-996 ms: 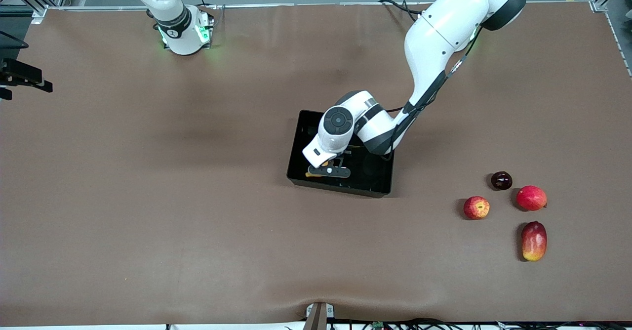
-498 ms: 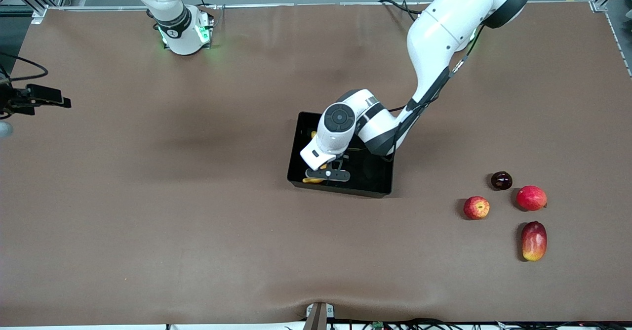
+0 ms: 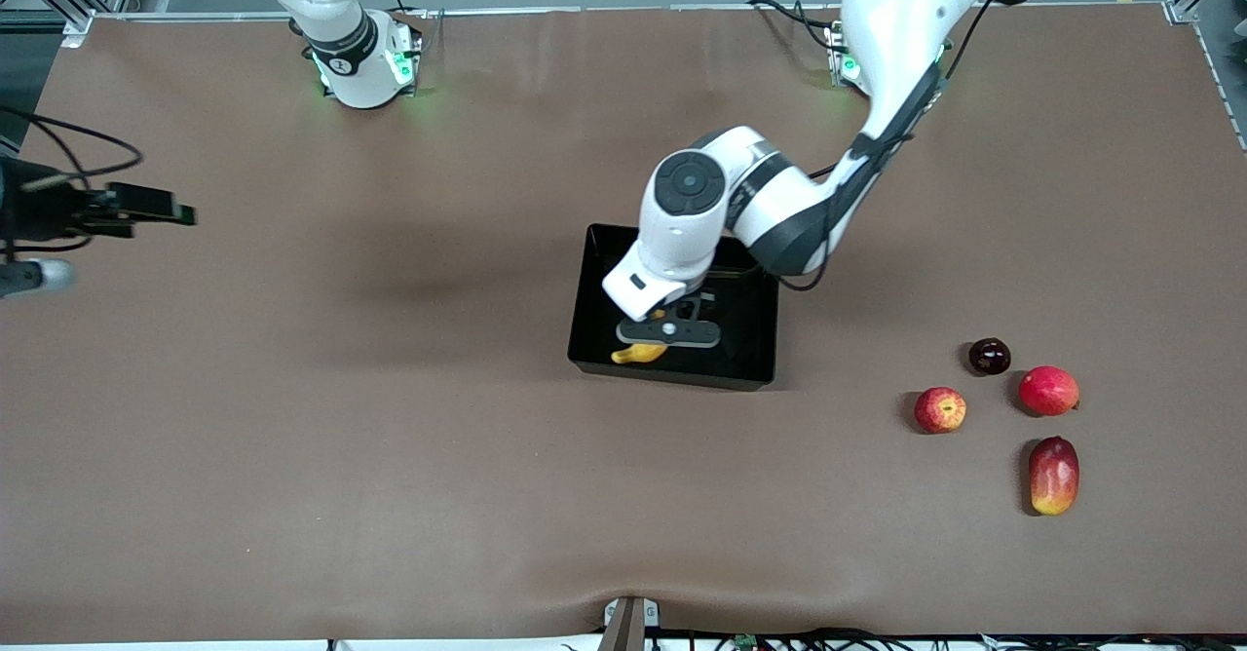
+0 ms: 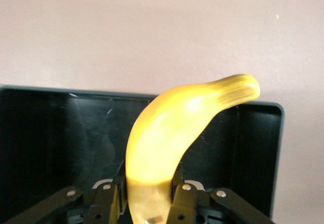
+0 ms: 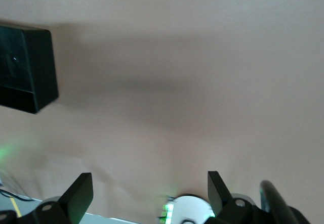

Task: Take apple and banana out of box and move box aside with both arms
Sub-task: 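Carry the banana with the left gripper while the right gripper reaches the tray, then place the banana with the left gripper while the right gripper grips the tray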

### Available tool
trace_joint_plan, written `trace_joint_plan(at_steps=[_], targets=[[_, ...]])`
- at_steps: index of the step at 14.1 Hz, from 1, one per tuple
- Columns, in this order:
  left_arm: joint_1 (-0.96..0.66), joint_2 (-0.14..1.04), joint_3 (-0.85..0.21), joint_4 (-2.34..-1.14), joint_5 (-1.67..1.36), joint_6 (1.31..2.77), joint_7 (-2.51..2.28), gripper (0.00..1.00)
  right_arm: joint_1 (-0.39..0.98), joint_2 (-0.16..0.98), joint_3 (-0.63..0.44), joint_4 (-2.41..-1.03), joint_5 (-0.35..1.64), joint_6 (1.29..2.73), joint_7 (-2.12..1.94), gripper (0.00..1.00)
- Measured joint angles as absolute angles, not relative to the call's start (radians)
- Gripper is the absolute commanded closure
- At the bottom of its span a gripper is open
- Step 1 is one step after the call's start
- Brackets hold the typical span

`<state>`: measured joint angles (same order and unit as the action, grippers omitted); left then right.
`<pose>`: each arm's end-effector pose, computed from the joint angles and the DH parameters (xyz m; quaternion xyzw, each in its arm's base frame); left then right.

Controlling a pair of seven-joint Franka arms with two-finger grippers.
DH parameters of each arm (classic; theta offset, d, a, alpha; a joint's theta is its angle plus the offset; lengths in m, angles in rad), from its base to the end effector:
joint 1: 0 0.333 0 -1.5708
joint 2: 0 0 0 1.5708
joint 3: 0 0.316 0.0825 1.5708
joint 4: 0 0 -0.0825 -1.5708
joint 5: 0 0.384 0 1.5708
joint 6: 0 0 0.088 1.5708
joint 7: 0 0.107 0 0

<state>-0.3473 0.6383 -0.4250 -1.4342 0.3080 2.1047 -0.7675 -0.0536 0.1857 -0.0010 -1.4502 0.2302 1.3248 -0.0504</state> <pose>0.5673 -0.4488 0.3507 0.9983 -0.0321 0.0423 0.0223 0.5799 -0.0030 0.5602 -0.9814 -0.0083 0.1477 0.1222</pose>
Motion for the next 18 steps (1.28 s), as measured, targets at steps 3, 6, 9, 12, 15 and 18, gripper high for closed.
trace_joint_plan(at_steps=[3,6,9,12,15,18], targets=[[-0.239,0.602,-0.424,-1.435,0.308,2.057,-0.615,1.0,0.102,0.187,0.005,-1.45,0.254,1.397,0.128,0.0],[-0.113,0.597,-0.423,-1.435,0.308,2.047,-0.435,1.0,0.246,0.208,0.008,-1.455,0.255,1.511,0.239,0.0],[0.009,0.597,-0.42,-1.435,0.308,2.045,-0.229,1.0,0.338,0.254,0.007,-1.46,0.255,1.564,0.327,0.0],[0.097,0.6,-0.412,-1.428,0.308,2.045,-0.016,1.0,0.357,0.307,0.006,-1.465,0.255,1.635,0.342,0.0],[0.13,0.628,-0.352,-1.395,0.308,2.061,0.181,1.0,0.406,0.395,0.006,-1.473,0.255,1.73,0.359,0.0],[0.136,0.687,-0.277,-1.359,0.308,2.153,0.327,1.0,0.491,0.466,0.006,-1.478,0.255,1.794,0.422,0.0]])
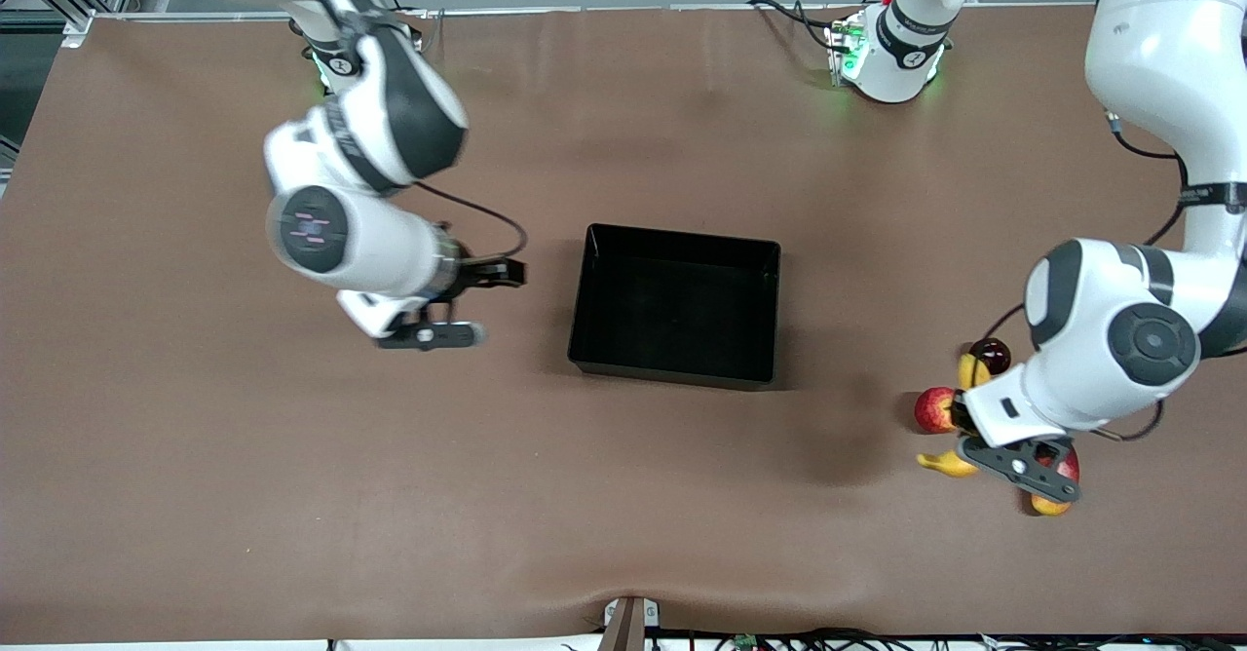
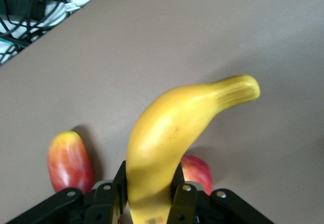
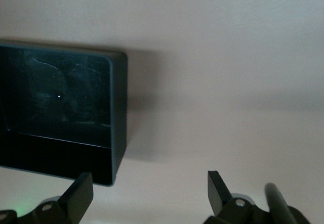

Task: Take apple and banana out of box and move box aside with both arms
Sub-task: 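Place the banana with the left gripper while the right gripper grips the tray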

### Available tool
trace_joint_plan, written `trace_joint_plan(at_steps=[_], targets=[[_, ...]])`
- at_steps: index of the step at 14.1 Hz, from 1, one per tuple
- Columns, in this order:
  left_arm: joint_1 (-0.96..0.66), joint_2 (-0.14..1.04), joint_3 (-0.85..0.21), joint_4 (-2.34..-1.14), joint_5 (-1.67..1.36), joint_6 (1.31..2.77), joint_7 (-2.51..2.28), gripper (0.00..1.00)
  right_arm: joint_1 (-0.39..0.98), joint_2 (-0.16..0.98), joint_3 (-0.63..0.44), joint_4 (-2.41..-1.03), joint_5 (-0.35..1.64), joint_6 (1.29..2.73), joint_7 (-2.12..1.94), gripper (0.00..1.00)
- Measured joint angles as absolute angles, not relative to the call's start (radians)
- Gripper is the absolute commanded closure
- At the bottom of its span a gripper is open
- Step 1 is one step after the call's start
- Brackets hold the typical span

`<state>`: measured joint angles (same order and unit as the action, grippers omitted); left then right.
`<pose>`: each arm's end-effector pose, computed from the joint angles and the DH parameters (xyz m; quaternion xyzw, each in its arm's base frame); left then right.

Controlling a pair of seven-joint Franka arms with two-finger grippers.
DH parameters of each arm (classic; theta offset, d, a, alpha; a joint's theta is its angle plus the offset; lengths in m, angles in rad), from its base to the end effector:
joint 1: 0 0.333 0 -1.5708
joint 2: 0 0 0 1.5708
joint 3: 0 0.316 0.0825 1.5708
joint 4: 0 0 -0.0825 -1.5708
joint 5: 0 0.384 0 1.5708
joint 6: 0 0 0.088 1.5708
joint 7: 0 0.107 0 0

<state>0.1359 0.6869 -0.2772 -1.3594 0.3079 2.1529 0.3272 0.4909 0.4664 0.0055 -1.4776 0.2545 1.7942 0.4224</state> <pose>0.7418 -0.0462 0.3391 -0.9592 0.2703 -0.0621 0.0548 0.5840 0.3400 0.3986 -0.9897 0.0009 0.1209 0.0769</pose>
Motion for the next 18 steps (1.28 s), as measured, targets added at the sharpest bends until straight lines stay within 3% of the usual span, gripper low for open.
trace_joint_plan(at_steps=[7,9,11,12,17,18], targets=[[0.116,0.804,-0.168,-1.34,0.308,2.341,0.579,1.0,0.616,0.637,0.001,-1.525,0.216,2.07,0.428,0.0],[0.114,0.829,-0.141,-1.339,0.308,2.391,0.61,1.0,0.629,0.653,0.0,-1.565,0.192,2.171,0.428,0.54],[0.114,0.86,-0.135,-1.337,0.308,2.434,0.61,1.0,0.637,0.663,0.0,-1.587,0.19,2.213,0.429,0.88],[0.114,0.876,-0.135,-1.335,0.308,2.444,0.602,1.0,0.645,0.665,0.0,-1.591,0.19,2.218,0.44,0.99],[0.105,0.919,-0.135,-1.331,0.308,2.455,0.513,1.0,0.68,0.663,0.0,-1.586,0.19,2.221,0.58,1.0],[0.105,0.921,-0.135,-1.33,0.308,2.455,0.496,0.76,0.68,0.66,-0.001,-1.581,0.19,2.221,0.589,1.0]])
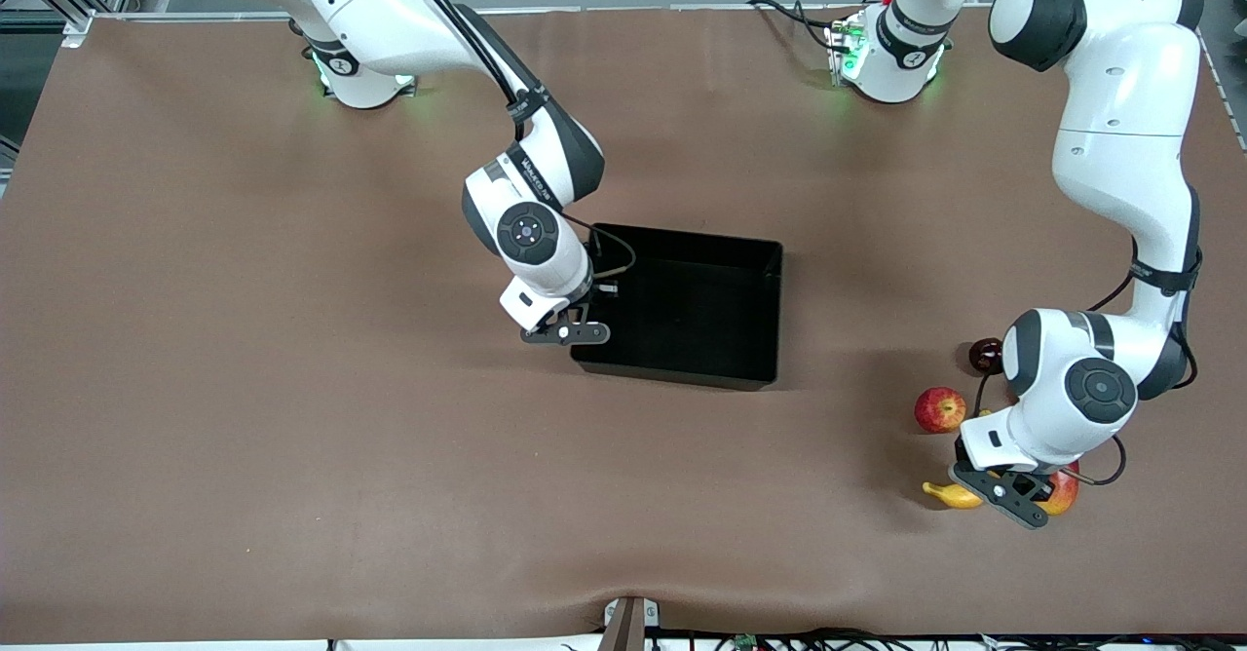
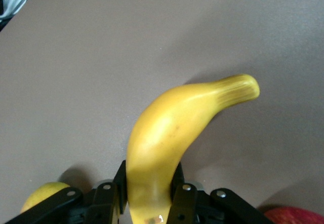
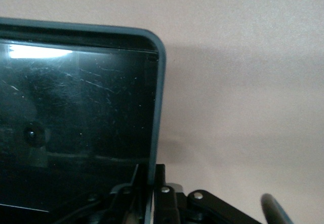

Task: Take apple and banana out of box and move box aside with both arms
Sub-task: 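Place the banana with the left gripper while the right gripper grips the tray, then slide the tray with the right gripper while the left gripper withdraws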

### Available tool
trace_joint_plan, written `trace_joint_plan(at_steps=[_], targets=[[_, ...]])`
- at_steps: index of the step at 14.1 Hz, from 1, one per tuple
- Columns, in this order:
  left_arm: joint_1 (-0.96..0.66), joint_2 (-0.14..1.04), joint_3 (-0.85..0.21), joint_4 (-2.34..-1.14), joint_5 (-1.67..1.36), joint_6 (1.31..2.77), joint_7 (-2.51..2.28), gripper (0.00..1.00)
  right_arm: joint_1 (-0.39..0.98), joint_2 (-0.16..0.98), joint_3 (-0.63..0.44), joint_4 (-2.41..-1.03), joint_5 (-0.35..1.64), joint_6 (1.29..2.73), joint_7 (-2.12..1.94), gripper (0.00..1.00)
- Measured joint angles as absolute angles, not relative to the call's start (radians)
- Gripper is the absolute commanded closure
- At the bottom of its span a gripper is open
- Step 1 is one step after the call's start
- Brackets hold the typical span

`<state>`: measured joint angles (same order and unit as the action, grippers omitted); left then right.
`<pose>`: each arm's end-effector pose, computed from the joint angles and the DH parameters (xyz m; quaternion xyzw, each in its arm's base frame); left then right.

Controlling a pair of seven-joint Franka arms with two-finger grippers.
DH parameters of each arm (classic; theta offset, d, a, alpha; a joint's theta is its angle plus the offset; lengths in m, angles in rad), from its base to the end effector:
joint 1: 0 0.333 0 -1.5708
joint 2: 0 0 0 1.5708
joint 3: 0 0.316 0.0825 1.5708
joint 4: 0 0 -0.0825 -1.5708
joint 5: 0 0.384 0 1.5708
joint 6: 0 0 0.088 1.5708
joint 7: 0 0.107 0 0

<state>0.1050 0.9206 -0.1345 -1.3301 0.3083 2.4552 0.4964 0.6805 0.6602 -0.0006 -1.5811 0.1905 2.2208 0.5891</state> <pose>0.7606 0.0032 0.1985 -0.9357 0.3308 -0.0905 0.0825 0.5384 0.4431 0.2497 -0.9971 0.0130 0.0526 0.0543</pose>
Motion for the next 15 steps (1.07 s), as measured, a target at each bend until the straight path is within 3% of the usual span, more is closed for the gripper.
trace_joint_plan(at_steps=[1,2,3,8,15], targets=[[0.105,0.921,-0.133,-1.329,0.308,2.455,0.484,0.53,0.68,0.655,-0.005,-1.574,0.19,2.211,0.599,1.0],[0.105,0.921,-0.132,-1.329,0.308,2.455,0.476,0.05,0.677,0.644,-0.009,-1.563,0.19,2.176,0.598,1.0],[0.105,0.921,-0.132,-1.329,0.308,2.455,0.47,0.0,0.669,0.625,-0.017,-1.552,0.19,2.131,0.601,1.0],[0.106,0.911,-0.134,-1.304,0.308,2.427,0.464,0.0,0.524,0.472,-0.031,-1.517,0.174,1.877,0.551,1.0],[0.102,0.701,-0.173,-1.278,0.232,2.089,0.321,0.0,0.237,0.33,-0.04,-1.554,0.157,1.603,0.28,1.0]])
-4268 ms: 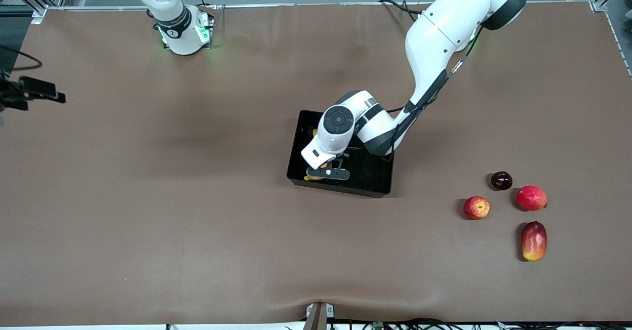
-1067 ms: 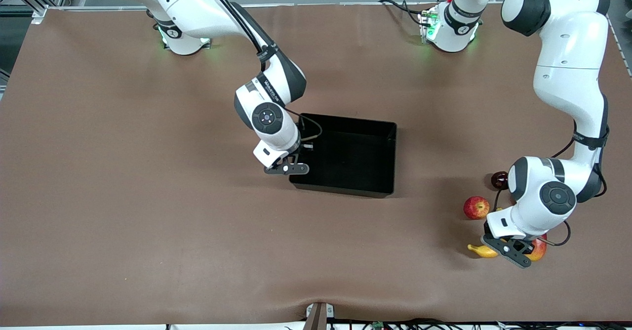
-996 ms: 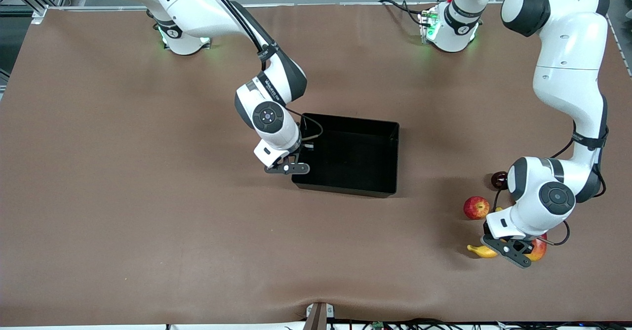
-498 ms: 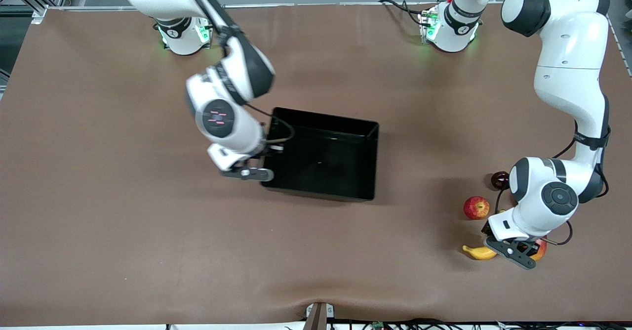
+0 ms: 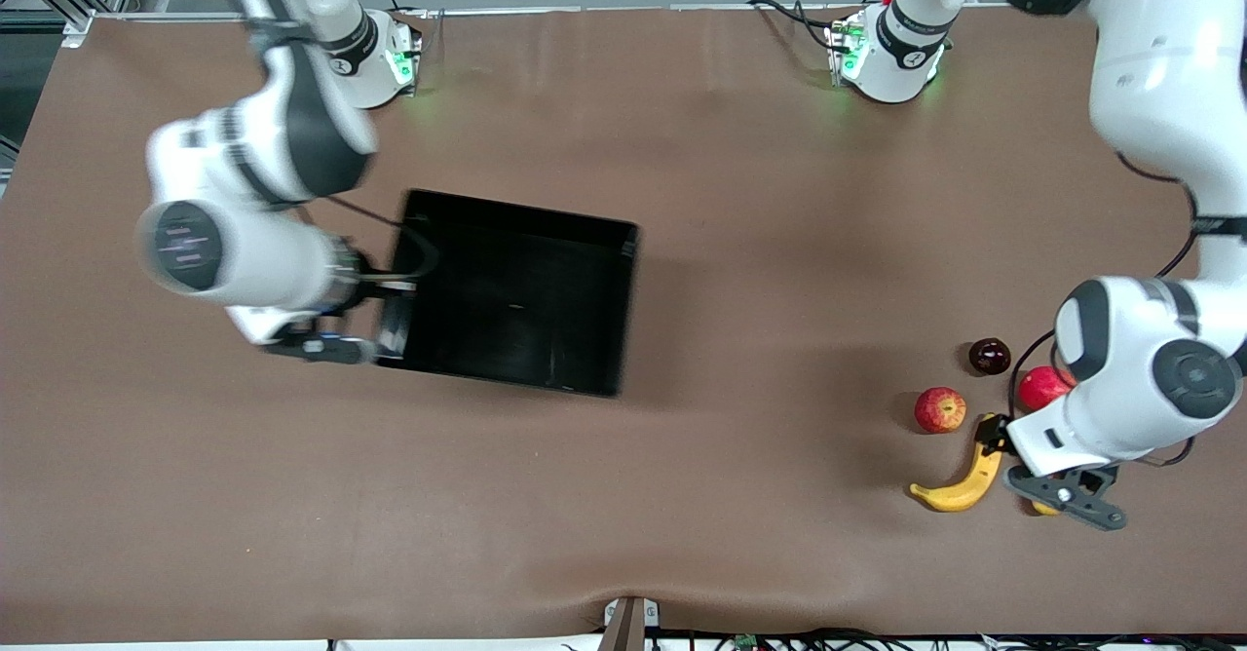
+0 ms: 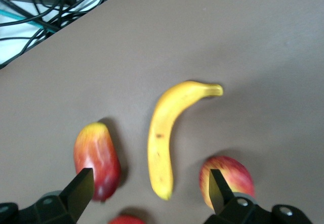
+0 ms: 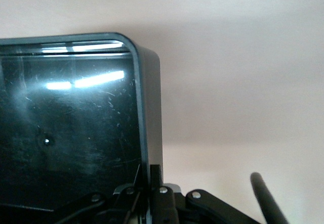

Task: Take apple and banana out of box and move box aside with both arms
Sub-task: 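Slide the tray with the right gripper while the left gripper withdraws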

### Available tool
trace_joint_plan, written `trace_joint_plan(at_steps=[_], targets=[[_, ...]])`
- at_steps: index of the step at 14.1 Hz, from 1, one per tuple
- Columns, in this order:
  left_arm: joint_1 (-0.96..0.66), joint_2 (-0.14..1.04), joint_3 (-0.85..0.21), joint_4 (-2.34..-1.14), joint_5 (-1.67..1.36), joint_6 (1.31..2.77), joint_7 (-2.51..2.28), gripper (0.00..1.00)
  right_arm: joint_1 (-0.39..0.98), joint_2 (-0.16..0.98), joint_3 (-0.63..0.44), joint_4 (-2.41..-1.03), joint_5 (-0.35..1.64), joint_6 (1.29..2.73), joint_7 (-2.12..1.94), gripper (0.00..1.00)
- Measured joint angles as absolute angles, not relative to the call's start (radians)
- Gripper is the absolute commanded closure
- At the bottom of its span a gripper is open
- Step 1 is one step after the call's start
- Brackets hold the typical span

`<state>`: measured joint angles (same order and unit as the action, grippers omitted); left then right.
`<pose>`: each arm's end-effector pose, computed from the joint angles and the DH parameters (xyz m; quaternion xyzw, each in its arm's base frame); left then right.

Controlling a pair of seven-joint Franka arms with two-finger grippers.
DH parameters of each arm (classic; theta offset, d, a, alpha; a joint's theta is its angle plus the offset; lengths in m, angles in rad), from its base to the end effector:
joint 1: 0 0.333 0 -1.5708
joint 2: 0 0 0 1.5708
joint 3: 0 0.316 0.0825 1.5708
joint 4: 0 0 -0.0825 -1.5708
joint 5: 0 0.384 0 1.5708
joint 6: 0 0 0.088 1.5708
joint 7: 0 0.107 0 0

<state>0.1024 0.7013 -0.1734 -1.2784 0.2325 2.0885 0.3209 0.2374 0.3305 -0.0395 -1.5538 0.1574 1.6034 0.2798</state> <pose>0.7516 -0.0093 0.3528 -0.9721 0.2215 -0.0528 0.0568 0.6106 0.1418 0.4391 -0.9862 0.0538 0.1523 0.0360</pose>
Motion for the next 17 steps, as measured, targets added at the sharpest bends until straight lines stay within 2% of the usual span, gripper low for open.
trace_joint_plan(at_steps=[4,9,12,15,17], targets=[[0.101,0.595,-0.222,-1.285,0.232,1.922,0.164,0.0,0.066,0.293,-0.042,-1.673,0.114,1.599,0.085,1.0],[0.102,0.479,-0.247,-1.305,0.211,1.775,0.044,0.0,-0.112,0.275,-0.043,-1.807,0.06,1.699,0.052,1.0],[0.108,0.393,-0.246,-1.317,0.195,1.691,0.025,0.0,-0.203,0.274,-0.043,-1.855,0.036,1.829,-0.073,1.0],[0.108,0.313,-0.246,-1.324,0.154,1.642,0.002,0.0,-0.28,0.283,-0.043,-1.966,0.035,2.009,-0.199,1.0],[0.108,0.276,-0.246,-1.327,0.153,1.64,-0.001,0.0,-0.295,0.3,-0.043,-1.998,0.035,2.046,-0.228,1.0]])
